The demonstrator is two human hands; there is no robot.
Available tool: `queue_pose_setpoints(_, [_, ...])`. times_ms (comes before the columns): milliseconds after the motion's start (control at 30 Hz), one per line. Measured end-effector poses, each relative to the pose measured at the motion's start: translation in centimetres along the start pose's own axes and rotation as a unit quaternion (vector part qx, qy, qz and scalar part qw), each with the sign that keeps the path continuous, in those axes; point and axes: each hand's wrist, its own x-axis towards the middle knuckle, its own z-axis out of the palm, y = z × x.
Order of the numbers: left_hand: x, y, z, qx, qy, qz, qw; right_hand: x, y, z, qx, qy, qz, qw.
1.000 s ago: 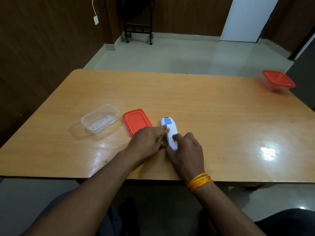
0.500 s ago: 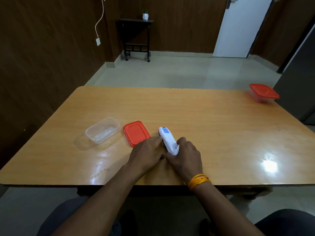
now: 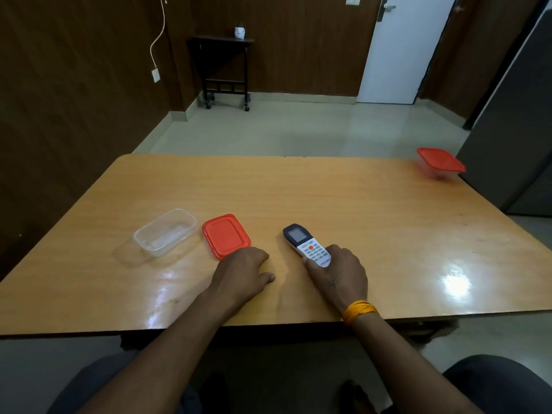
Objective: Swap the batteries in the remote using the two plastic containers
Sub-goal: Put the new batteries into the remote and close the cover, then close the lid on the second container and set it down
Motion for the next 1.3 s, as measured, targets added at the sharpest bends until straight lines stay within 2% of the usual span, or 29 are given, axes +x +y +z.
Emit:
queue_pose_setpoints(100, [-0.4, 0.1, -0.2, -0.029, 0.005, -0.010, 1.000, -0.4, 0.0, 0.5, -0.060, 0.019, -0.010, 0.998])
queue_pose_setpoints(233, [-0.7, 0.0, -0.8, -0.121, 0.040, -0.052, 0.990, -0.5, 0.0, 0.8, -0.075, 0.018, -0.012, 0.997])
queue_pose_setpoints(367, [-0.7, -0.8, -2.5, -0.210, 0.076, -0.115, 0.968, -0.8, -1.0, 0.5, -0.129, 0.085, -0.056, 0.986])
queue_pose_setpoints(500, [-0.9, -2.8, -3.6, -0.277, 0.100, -0.197, 0.935, -1.3, -3.8, 1.0, -0.069, 0.135, -0.121, 0.981])
queue_pose_setpoints(633, [-0.5, -5.2, -3.5, -0.391, 0.142, -0.285, 0.864, -0.7, -7.8, 3.2, 0.044, 0.071, -0.169, 0.982])
queue_pose_setpoints(700, [-0.1, -5.9, -3.1, -0.416, 0.142, -0.302, 0.846, 0.3, -9.7, 4.5, 0.051, 0.004, -0.172, 0.984])
queue_pose_setpoints(800, [0.2, -6.4, -3.0, -0.428, 0.135, -0.318, 0.835, 2.1, -12.0, 5.7, 0.015, -0.076, -0.150, 0.986])
queue_pose_setpoints(900, [0.8, -7.0, -2.6, -0.435, 0.128, -0.323, 0.830, 3.3, -13.3, 6.3, 0.015, -0.101, -0.111, 0.988])
queue_pose_setpoints(1133, [1.4, -7.4, -2.8, -0.442, 0.113, -0.319, 0.831, 4.4, -14.3, 6.9, 0.108, -0.128, -0.028, 0.985])
queue_pose_setpoints(1300, [1.5, -7.2, -3.3, -0.482, 0.114, -0.300, 0.815, 4.1, -13.3, 7.0, 0.249, -0.138, 0.015, 0.959])
